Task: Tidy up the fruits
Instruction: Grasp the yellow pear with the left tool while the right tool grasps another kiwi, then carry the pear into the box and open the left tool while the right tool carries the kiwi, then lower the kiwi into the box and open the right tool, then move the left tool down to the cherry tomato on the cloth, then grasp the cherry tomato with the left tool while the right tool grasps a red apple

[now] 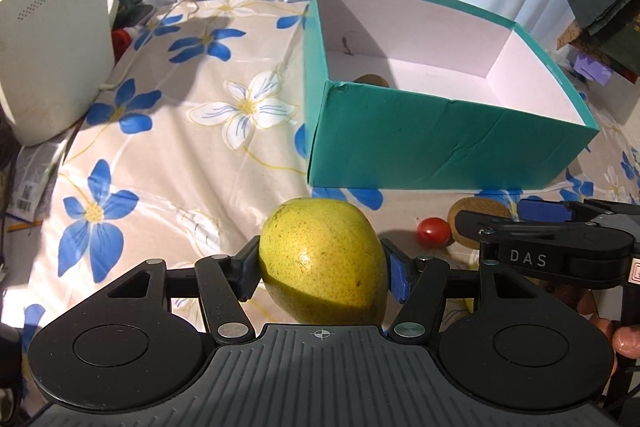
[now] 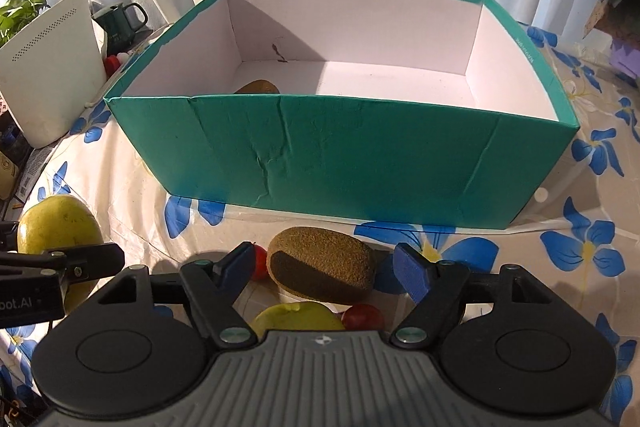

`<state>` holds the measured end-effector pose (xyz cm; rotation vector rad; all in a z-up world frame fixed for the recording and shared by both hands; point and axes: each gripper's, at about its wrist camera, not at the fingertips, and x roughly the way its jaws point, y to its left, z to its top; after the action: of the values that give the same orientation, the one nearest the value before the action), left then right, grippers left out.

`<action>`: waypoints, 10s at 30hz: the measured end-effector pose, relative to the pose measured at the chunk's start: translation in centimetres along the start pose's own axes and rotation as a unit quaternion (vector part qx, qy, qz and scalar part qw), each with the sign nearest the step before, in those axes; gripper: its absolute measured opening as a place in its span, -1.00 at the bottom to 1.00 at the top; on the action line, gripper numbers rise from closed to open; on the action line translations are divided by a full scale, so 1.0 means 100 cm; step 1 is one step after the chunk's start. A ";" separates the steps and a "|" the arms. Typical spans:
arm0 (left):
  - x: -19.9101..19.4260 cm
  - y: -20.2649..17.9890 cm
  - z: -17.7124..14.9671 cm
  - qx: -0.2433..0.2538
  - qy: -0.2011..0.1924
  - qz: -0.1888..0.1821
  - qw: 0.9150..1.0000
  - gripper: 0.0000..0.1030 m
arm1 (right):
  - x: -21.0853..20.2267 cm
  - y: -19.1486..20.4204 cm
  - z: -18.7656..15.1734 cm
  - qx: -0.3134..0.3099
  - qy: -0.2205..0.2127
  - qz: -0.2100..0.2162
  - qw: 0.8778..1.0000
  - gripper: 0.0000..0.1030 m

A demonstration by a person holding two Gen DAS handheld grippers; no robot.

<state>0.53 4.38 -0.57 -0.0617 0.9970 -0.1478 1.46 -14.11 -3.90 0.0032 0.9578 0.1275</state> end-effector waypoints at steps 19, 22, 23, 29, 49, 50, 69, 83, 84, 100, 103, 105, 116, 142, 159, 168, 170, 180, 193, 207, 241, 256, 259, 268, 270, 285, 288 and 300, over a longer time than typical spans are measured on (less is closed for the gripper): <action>0.009 0.001 0.003 0.004 0.010 -0.006 1.000 0.27 | 0.025 -0.002 0.012 0.031 0.027 -0.009 0.999 0.32; 0.009 0.001 0.004 0.004 0.010 -0.006 1.000 0.27 | 0.028 -0.002 0.014 0.031 0.032 -0.010 0.999 0.35; 0.009 0.001 0.003 0.004 0.010 -0.006 1.000 0.27 | 0.029 -0.002 0.014 0.034 0.036 -0.008 0.999 0.34; 0.007 -0.002 0.003 0.010 0.009 -0.003 1.000 0.27 | 0.027 -0.006 0.010 0.047 0.033 -0.003 0.998 0.32; -0.026 -0.066 0.051 0.105 -0.064 -0.001 0.992 0.27 | -0.084 -0.040 0.010 0.059 -0.147 -0.051 0.986 0.32; -0.028 -0.069 0.056 0.108 -0.070 0.001 0.992 0.27 | -0.087 -0.043 0.010 0.063 -0.153 -0.053 0.985 0.32; 0.016 -0.085 0.113 0.097 -0.102 0.049 0.989 0.27 | -0.118 -0.067 0.020 0.072 -0.239 -0.115 0.961 0.32; 0.062 -0.092 0.107 0.103 -0.058 0.062 0.991 0.27 | -0.119 -0.073 0.020 0.068 -0.239 -0.124 0.961 0.32; 0.064 -0.093 0.107 0.102 -0.056 0.063 0.991 0.27 | -0.119 -0.073 0.020 0.068 -0.238 -0.123 0.961 0.32; 0.096 -0.097 0.107 0.105 -0.019 0.072 0.992 0.26 | -0.109 -0.080 0.026 0.065 -0.231 -0.122 0.963 0.32; 0.101 -0.096 0.106 0.105 -0.011 0.073 0.992 0.27 | -0.105 -0.080 0.028 0.063 -0.228 -0.122 0.964 0.32; 0.103 -0.095 0.106 0.102 -0.008 0.072 0.992 0.26 | -0.102 -0.080 0.030 0.061 -0.226 -0.120 0.965 0.32; 0.109 -0.097 0.108 0.103 -0.001 0.068 0.992 0.27 | -0.094 -0.080 0.036 0.055 -0.223 -0.121 0.966 0.32; 0.107 -0.103 0.109 0.100 0.008 0.054 0.993 0.79 | -0.096 -0.086 0.034 0.063 -0.228 -0.122 0.964 0.32; 0.044 -0.094 0.100 0.086 -0.064 0.058 0.993 0.94 | -0.095 -0.087 0.033 0.062 -0.232 -0.123 0.963 0.32; -0.005 -0.054 0.084 0.026 -0.105 0.070 0.992 0.95 | -0.076 -0.080 0.039 0.024 -0.227 -0.113 0.967 0.32; -0.006 -0.048 0.080 0.015 -0.102 0.077 0.992 0.95 | -0.069 -0.075 0.042 0.010 -0.223 -0.107 0.969 0.32; -0.004 -0.027 0.061 -0.018 -0.076 0.111 0.991 0.95 | -0.039 -0.058 0.042 -0.041 -0.201 -0.085 0.975 0.32; 0.002 -0.023 0.053 -0.009 -0.059 0.123 0.991 0.95 | -0.016 -0.051 0.044 -0.051 -0.171 -0.049 0.983 0.33; 0.019 -0.036 0.036 0.040 -0.049 0.095 0.993 0.95 | -0.025 -0.049 0.043 -0.058 -0.178 -0.059 0.981 0.40; 0.061 -0.070 -0.012 0.123 -0.029 -0.001 0.992 0.50 | -0.106 -0.066 -0.020 0.036 -0.243 -0.103 0.964 1.00; 0.068 -0.069 -0.008 0.100 0.000 -0.025 0.995 -0.39 | -0.102 -0.067 -0.019 0.040 -0.236 -0.104 0.965 1.00; 0.068 -0.070 -0.007 0.100 0.001 -0.024 0.995 -0.40 | -0.102 -0.068 -0.019 0.041 -0.237 -0.104 0.965 1.00; 0.035 -0.059 0.004 0.071 -0.033 -0.012 0.997 -0.41 | -0.103 -0.067 -0.023 0.035 -0.230 -0.112 0.966 1.00; 0.025 -0.057 0.007 0.065 -0.046 -0.012 0.997 -0.41 | -0.103 -0.066 -0.025 0.031 -0.222 -0.111 0.968 1.00; -0.010 -0.043 0.000 0.052 -0.074 -0.015 0.996 -0.40 | -0.076 -0.041 -0.065 0.008 -0.101 -0.082 0.991 0.71; -0.013 -0.042 -0.002 0.051 -0.074 -0.016 0.996 -0.40 | -0.071 -0.039 -0.069 0.010 -0.086 -0.072 0.994 0.65; -0.016 -0.034 -0.006 0.040 -0.069 -0.007 0.997 -0.40 | -0.049 -0.041 -0.074 0.038 -0.038 -0.037 0.998 0.45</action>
<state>-1.15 1.26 0.80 -0.0050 0.8522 -0.1945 -6.87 -19.16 -4.43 0.0429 0.8844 0.0220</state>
